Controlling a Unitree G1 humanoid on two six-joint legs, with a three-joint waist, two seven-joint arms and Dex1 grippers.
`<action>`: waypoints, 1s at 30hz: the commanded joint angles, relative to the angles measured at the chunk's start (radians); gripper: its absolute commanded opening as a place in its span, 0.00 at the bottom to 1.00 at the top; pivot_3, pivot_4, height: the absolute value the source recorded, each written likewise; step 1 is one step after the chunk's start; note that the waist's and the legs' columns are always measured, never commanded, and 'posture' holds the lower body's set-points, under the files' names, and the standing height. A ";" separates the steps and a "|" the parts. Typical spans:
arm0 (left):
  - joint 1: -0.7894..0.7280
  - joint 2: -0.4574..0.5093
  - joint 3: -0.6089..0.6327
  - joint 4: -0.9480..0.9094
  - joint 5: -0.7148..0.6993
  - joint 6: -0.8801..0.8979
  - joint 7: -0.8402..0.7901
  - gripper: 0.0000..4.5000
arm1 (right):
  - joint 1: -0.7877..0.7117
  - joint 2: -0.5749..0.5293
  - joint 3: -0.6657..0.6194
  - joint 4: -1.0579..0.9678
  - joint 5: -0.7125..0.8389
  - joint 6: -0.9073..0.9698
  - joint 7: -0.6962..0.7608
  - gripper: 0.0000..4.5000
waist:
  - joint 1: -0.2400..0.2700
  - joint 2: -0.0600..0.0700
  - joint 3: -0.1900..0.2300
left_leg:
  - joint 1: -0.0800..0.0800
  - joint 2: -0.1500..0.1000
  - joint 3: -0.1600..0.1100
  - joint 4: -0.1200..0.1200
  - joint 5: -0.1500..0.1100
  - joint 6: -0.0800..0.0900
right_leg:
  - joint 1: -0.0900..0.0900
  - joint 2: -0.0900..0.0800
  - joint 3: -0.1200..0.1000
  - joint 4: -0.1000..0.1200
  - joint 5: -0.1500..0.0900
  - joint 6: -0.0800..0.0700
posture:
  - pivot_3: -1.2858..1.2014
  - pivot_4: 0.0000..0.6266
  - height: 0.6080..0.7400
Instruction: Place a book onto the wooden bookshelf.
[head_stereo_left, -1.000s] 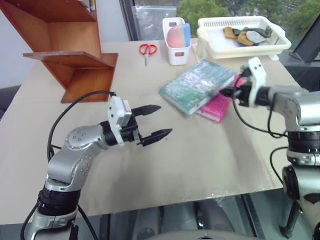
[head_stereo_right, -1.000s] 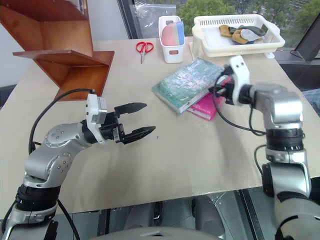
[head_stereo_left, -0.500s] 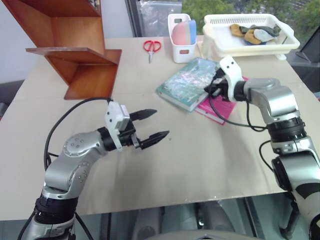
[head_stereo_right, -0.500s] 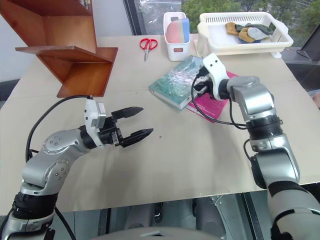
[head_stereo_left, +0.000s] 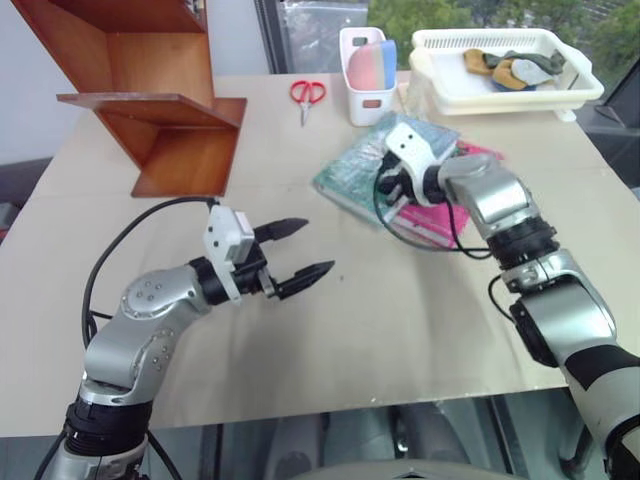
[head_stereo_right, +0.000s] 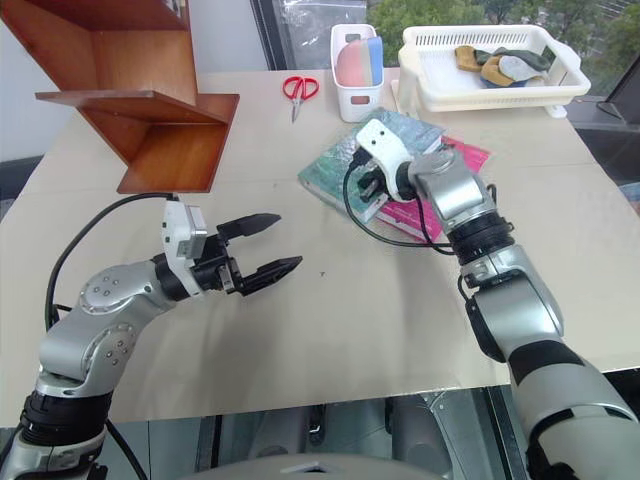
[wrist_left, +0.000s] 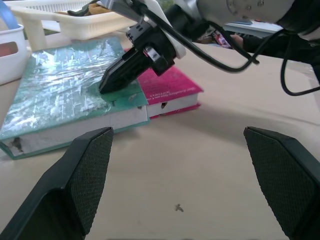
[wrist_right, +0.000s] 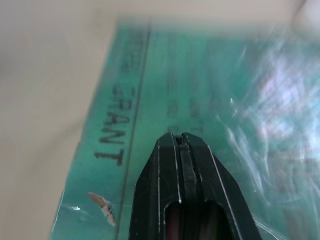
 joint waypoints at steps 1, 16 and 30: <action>0.017 0.005 0.026 -0.036 0.004 -0.033 -0.001 1.00 | 0.016 -0.066 0.038 0.043 -0.055 -0.030 0.080 0.02 | 0.003 0.000 0.000 | 0.000 0.000 0.000 0.000 0.000 0.000 | 0.000 0.000 -0.001 0.000 0.000 0.000 | 0.52 0.24 1.00; 0.011 -0.008 0.004 0.027 0.024 -0.094 -0.045 1.00 | 0.125 -0.260 -0.001 -0.090 -0.060 0.033 0.190 0.02 | 0.027 -0.002 -0.002 | 0.002 0.000 -0.002 0.002 0.000 0.000 | 0.004 -0.001 -0.003 0.000 0.000 0.000 | 0.52 0.24 1.00; -0.090 -0.033 -0.041 0.095 0.116 -0.026 0.072 1.00 | 0.142 -0.270 -0.025 -0.030 -0.085 0.008 0.160 0.02 | 0.028 -0.007 -0.008 | 0.003 -0.001 -0.005 0.005 0.000 0.000 | 0.009 -0.001 -0.006 0.000 0.000 0.000 | 0.52 0.24 1.00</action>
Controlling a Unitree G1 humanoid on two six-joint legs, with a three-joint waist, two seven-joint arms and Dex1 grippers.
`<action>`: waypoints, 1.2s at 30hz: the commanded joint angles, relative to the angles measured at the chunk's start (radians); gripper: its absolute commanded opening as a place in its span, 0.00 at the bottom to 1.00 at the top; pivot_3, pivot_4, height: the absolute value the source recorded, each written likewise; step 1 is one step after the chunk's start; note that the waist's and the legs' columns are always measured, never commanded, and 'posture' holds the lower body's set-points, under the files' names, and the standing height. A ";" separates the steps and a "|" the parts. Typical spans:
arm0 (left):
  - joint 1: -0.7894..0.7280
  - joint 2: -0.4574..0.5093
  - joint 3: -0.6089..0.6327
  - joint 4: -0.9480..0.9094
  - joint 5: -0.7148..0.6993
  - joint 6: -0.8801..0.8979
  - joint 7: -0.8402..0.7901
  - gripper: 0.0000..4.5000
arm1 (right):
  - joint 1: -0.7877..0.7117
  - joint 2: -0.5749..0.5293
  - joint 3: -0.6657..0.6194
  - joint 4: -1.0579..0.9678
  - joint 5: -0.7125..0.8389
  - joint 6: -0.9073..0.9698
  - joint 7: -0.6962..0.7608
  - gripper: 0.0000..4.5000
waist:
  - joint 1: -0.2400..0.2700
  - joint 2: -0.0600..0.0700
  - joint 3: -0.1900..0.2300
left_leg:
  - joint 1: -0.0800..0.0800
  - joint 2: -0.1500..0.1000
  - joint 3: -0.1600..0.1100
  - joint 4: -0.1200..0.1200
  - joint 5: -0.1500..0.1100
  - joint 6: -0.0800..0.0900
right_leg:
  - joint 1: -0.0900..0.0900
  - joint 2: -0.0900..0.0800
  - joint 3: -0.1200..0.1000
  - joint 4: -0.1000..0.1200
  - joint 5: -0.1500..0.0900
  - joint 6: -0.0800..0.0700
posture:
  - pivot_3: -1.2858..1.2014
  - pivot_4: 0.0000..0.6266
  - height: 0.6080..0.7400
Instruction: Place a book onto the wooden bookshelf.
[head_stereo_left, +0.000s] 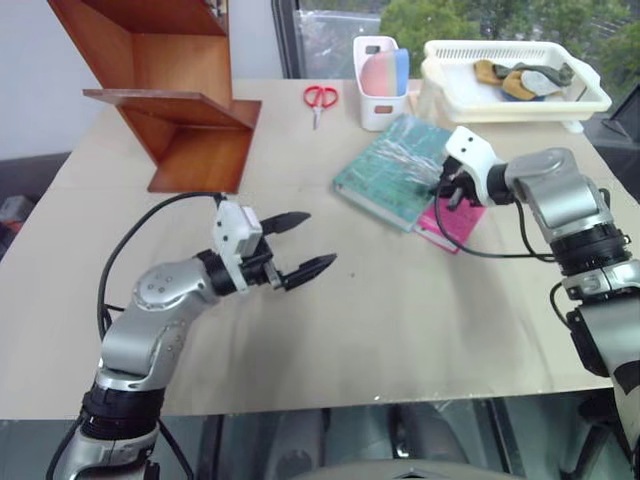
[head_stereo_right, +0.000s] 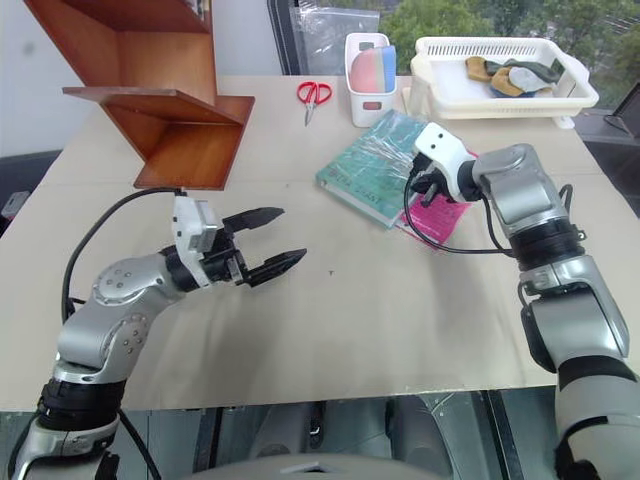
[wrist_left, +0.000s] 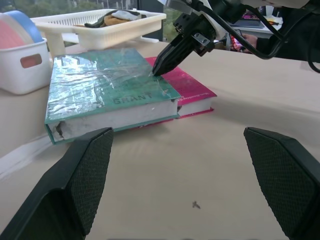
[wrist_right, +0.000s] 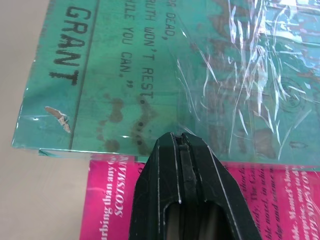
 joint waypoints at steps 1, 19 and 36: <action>-0.035 -0.010 0.002 0.035 0.057 0.020 0.079 1.00 | 0.029 -0.018 0.019 0.074 -0.044 0.019 -0.008 0.02 | 0.000 0.000 -0.002 | 0.000 0.000 0.000 0.000 0.000 0.000 | 0.000 0.000 0.000 0.000 0.000 0.000 | 0.52 0.24 1.00; -0.114 -0.052 -0.006 0.127 0.128 0.040 0.143 1.00 | 0.031 -0.098 0.014 0.143 -0.082 -0.041 0.003 0.02 | 0.002 -0.003 -0.006 | 0.001 0.000 -0.002 0.002 0.000 0.000 | 0.003 0.000 -0.002 0.000 0.000 0.000 | 0.52 0.24 1.00; -0.109 -0.060 0.014 0.127 0.112 0.012 0.085 1.00 | -0.079 0.115 -0.056 0.002 0.005 0.094 -0.198 0.02 | -0.031 0.002 -0.003 | -0.002 0.000 0.001 -0.002 0.000 0.000 | -0.004 0.001 0.002 0.000 0.000 0.000 | 0.52 0.24 1.00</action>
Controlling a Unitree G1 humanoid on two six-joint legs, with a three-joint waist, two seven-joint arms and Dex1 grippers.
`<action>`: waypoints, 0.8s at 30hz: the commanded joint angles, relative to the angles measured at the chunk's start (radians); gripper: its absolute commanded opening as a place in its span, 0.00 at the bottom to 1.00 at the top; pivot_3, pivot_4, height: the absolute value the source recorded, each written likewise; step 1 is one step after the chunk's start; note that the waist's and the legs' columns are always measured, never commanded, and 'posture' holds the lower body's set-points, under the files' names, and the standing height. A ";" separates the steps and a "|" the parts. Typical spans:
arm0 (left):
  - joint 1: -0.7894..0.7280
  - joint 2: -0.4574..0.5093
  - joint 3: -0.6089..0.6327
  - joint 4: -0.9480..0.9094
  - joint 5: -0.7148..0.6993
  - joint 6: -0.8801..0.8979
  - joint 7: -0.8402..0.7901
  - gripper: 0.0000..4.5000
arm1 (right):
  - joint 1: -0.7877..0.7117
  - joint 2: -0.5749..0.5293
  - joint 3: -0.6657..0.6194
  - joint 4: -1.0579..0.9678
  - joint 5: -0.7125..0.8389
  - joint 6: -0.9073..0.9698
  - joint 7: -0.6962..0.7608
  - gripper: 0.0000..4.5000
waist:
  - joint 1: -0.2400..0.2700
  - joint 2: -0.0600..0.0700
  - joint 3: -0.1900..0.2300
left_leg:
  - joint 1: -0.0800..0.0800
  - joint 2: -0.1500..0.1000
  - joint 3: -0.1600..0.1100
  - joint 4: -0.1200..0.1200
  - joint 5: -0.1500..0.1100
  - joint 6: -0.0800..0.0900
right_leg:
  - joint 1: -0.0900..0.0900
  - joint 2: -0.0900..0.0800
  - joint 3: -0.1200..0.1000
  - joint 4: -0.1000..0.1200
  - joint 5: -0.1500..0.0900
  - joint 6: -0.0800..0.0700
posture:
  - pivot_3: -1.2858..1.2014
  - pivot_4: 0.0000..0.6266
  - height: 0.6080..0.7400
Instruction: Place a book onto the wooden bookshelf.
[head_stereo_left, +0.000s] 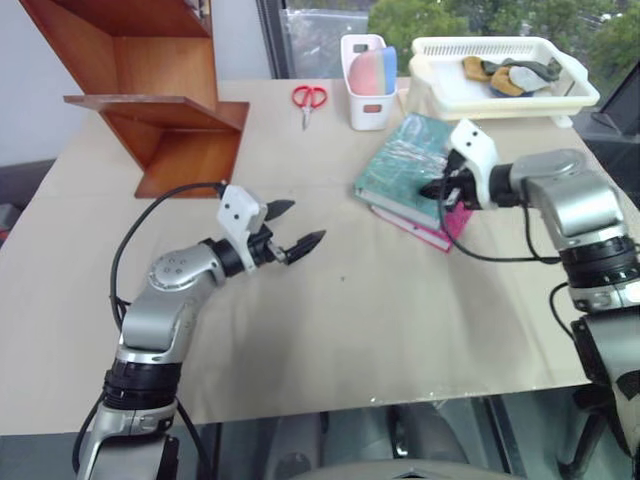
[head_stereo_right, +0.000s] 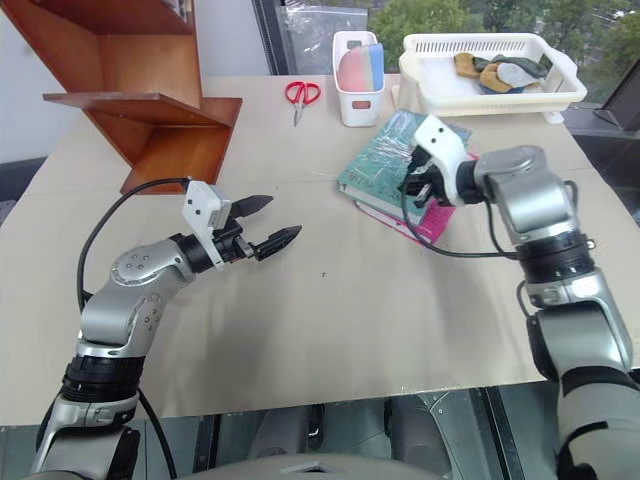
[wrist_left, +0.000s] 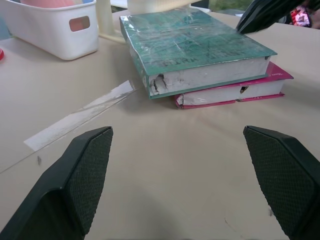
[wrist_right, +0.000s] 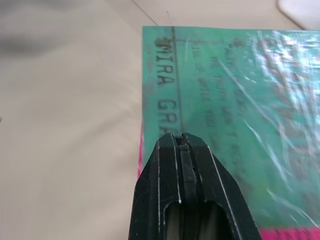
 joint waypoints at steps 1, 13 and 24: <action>-0.004 -0.003 0.017 -0.032 -0.015 -0.018 -0.002 1.00 | -0.143 0.086 -0.007 0.251 -0.096 -0.097 -0.218 0.02 | -0.002 0.000 0.000 | 0.000 0.000 0.001 0.000 0.000 0.000 | 0.000 0.000 0.001 0.001 0.000 0.000 | 0.52 0.24 1.00; 0.063 -0.006 0.045 -0.093 -0.016 -0.011 0.034 1.00 | -0.198 0.213 0.036 0.500 -0.119 -0.238 -0.094 0.02 | 0.004 0.001 0.000 | -0.004 0.000 0.003 -0.003 0.000 0.000 | -0.005 -0.001 0.001 -0.001 0.000 0.000 | 0.52 0.24 1.00; 0.063 -0.005 0.038 -0.088 -0.015 -0.010 0.031 1.00 | -0.014 -0.091 0.086 0.265 -0.167 -0.228 0.105 0.02 | 0.026 0.000 -0.002 | 0.003 0.000 0.001 -0.001 0.000 0.000 | 0.002 -0.001 -0.001 0.001 0.000 0.000 | 0.52 0.24 1.00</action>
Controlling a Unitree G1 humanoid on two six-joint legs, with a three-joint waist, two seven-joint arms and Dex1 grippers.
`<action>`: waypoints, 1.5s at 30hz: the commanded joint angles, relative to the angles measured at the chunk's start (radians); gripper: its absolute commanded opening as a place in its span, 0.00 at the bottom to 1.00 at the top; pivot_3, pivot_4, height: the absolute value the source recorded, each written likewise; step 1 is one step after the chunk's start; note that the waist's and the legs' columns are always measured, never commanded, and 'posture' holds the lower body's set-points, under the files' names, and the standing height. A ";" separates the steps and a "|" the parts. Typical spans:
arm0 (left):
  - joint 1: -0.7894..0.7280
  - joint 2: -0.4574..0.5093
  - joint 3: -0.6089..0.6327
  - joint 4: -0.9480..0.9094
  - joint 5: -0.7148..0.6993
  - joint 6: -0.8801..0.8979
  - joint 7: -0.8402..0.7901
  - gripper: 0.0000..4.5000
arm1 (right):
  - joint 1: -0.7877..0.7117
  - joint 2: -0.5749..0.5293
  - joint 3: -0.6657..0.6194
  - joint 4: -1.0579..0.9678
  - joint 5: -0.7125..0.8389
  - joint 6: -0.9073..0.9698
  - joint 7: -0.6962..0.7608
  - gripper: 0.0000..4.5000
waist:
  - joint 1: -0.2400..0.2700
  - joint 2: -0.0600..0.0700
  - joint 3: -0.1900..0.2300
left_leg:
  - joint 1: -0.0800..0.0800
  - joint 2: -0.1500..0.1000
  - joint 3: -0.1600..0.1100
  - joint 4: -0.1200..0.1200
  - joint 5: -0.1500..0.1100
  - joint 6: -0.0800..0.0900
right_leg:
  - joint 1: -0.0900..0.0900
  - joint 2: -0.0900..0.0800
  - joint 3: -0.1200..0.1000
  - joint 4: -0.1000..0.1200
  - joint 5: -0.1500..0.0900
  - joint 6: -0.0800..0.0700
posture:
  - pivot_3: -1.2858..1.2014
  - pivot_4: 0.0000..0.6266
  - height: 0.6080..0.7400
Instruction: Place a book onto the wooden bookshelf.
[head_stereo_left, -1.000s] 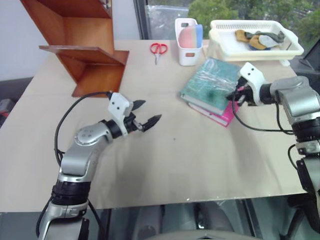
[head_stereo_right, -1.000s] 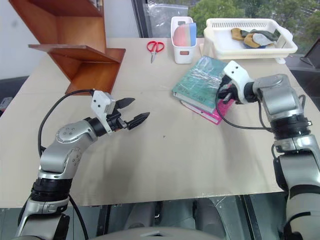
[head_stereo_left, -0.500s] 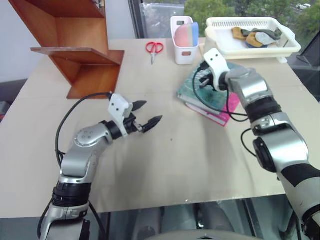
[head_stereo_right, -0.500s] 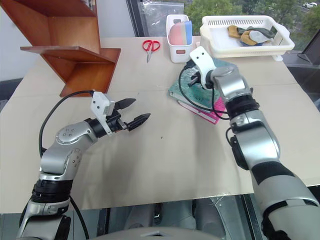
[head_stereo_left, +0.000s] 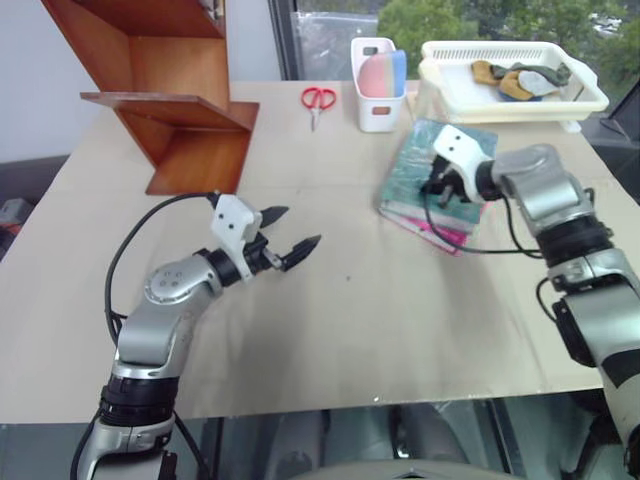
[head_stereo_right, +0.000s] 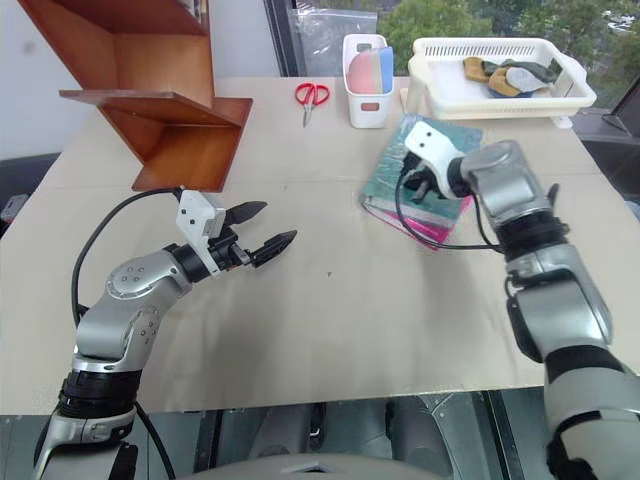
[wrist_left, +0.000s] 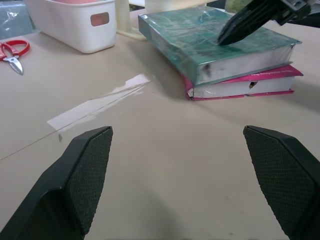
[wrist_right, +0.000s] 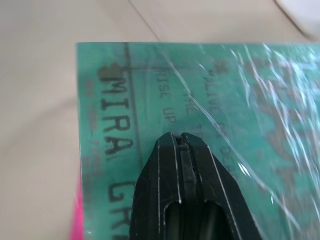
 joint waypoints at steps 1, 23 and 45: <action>-0.006 0.008 0.016 -0.034 -0.016 -0.007 -0.006 1.00 | 0.060 -0.066 0.013 -0.025 -0.034 0.042 0.035 0.02 | 0.003 0.000 0.000 | 0.000 0.000 0.000 0.000 0.000 0.000 | 0.000 0.000 0.000 0.000 0.000 0.000 | 0.52 0.24 1.00; -0.079 -0.007 -0.018 0.040 0.001 -0.026 -0.041 1.00 | -0.294 0.320 -0.543 0.622 0.115 -0.065 -0.917 0.02 | -0.031 0.002 0.002 | -0.004 0.000 0.003 -0.002 0.000 0.000 | -0.006 0.000 0.003 -0.001 0.000 0.000 | 0.52 0.24 1.00; -0.046 -0.012 -0.013 0.010 -0.007 -0.024 -0.028 1.00 | 0.011 0.124 -0.344 0.209 0.045 -0.009 -0.333 0.02 | -0.043 -0.008 -0.016 | 0.031 0.000 0.001 -0.006 -0.001 0.000 | 0.030 -0.003 0.000 -0.004 -0.002 -0.004 | 0.52 0.24 1.00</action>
